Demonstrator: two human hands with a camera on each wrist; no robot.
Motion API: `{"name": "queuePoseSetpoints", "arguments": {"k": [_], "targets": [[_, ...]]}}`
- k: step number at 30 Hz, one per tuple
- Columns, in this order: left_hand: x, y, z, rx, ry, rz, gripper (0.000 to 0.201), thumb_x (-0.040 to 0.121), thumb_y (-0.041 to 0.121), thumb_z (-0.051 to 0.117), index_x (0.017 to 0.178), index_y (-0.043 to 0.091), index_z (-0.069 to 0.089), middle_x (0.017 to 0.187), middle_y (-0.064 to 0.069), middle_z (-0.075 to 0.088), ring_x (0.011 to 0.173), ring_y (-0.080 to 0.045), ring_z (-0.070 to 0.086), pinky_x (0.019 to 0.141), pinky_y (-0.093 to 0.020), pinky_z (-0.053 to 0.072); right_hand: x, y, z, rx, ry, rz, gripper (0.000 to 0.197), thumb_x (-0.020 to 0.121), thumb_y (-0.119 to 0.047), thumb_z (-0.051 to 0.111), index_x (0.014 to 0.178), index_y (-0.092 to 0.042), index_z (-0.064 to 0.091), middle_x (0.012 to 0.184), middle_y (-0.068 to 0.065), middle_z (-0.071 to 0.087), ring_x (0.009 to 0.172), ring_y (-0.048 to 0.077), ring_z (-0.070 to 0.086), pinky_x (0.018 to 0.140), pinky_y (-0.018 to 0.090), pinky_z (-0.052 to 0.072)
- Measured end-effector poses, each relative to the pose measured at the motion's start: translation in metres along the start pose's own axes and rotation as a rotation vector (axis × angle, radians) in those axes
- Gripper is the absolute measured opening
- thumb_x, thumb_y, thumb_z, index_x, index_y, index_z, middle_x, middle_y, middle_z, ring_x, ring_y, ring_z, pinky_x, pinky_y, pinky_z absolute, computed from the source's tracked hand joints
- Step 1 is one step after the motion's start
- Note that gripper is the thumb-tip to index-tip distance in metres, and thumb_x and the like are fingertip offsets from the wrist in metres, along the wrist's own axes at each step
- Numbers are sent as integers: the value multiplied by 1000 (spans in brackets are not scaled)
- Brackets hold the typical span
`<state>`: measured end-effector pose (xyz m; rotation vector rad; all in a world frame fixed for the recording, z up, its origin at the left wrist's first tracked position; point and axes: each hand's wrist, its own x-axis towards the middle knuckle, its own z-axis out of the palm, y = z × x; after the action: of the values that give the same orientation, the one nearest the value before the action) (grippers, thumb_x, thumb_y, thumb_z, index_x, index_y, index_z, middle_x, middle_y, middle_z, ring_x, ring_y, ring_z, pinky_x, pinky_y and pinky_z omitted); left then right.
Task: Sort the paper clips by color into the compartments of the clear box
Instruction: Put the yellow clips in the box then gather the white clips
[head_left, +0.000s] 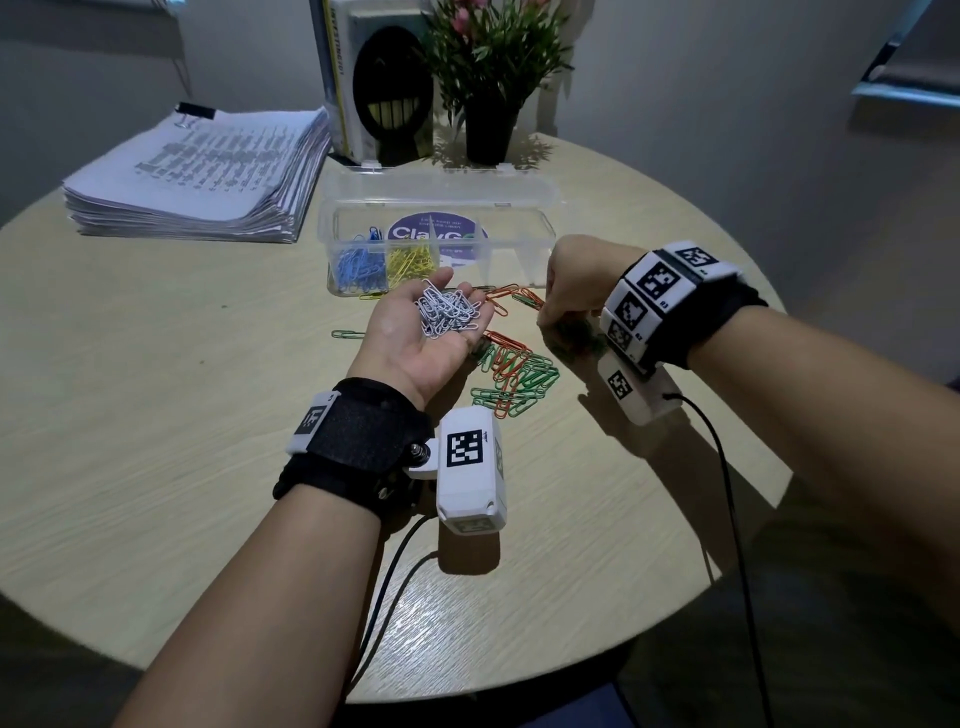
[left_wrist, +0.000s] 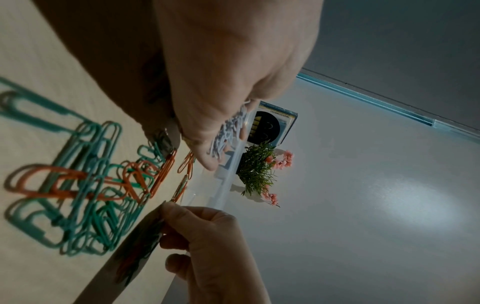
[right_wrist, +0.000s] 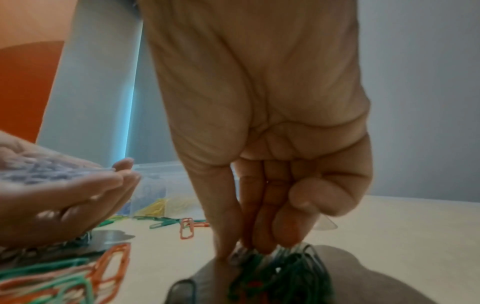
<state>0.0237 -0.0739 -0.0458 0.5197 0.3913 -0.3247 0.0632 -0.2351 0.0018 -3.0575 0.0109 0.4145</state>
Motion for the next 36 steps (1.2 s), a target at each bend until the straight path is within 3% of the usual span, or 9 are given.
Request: {"name": "queuePoseSetpoints", "arguments": {"k": [2, 6, 10, 13, 18, 22, 27, 32, 36], "targets": [[0, 0, 0, 1, -2, 3, 27, 101, 13, 35, 95, 2, 59, 92, -18, 53, 89, -28, 54, 89, -44, 43, 2, -2, 4, -9, 1, 5, 28, 75, -22, 77, 91, 0, 70, 80, 12, 64, 72, 26, 58, 60, 28, 44], [-1, -1, 1, 8, -3, 3, 27, 101, 14, 35, 96, 2, 59, 93, -17, 53, 89, -28, 54, 88, -43, 44, -1, -4, 7, -19, -9, 13, 20, 76, -16, 71, 64, -5, 60, 59, 8, 52, 57, 23, 48, 49, 24, 37], [-1, 1, 1, 8, -1, 13, 28, 101, 14, 35, 97, 2, 59, 96, -18, 53, 91, -29, 54, 89, -44, 43, 0, 0, 4, -7, -29, -20, 21, 71, -19, 80, 86, -5, 75, 83, 10, 73, 74, 26, 67, 67, 35, 57], [-1, -1, 2, 15, -1, 11, 27, 101, 14, 35, 96, 2, 58, 95, -18, 53, 90, -29, 54, 88, -43, 44, 0, 2, 3, -5, -9, -29, 24, 72, -19, 80, 91, -6, 75, 89, 9, 74, 85, 25, 69, 74, 37, 58], [-2, -1, 1, 8, -1, 9, 28, 101, 14, 35, 95, 2, 59, 95, -19, 53, 90, -29, 54, 90, -44, 43, -2, 1, 6, 13, -22, -66, 14, 73, -21, 80, 83, -13, 74, 78, 0, 68, 79, 18, 62, 65, 26, 48], [-2, 0, 2, 10, -1, 13, 28, 101, 14, 34, 97, 1, 59, 99, -20, 54, 91, -30, 55, 93, -44, 42, -2, -2, 6, -2, -17, -85, 22, 77, -21, 75, 94, -7, 74, 92, 7, 72, 88, 23, 66, 73, 31, 53], [-1, 0, 2, 10, 3, 13, 29, 102, 15, 34, 97, 1, 59, 99, -20, 54, 92, -30, 55, 91, -45, 43, 0, -9, 12, -50, -16, -97, 26, 73, -20, 75, 94, -7, 73, 93, 10, 72, 88, 25, 68, 76, 34, 57], [-2, 0, 1, 1, 1, 8, 28, 101, 14, 35, 96, 2, 59, 98, -19, 54, 92, -29, 55, 92, -44, 43, 0, -5, 8, -14, -23, -80, 27, 75, -23, 69, 93, -3, 72, 80, 8, 64, 71, 21, 56, 60, 27, 43], [0, 1, 0, -7, -1, -2, 27, 101, 14, 36, 95, 2, 59, 96, -18, 53, 92, -28, 54, 93, -44, 43, 4, 8, -12, 81, 58, -32, 16, 74, -10, 68, 88, -3, 73, 81, 10, 72, 66, 18, 59, 61, 27, 46]]}}
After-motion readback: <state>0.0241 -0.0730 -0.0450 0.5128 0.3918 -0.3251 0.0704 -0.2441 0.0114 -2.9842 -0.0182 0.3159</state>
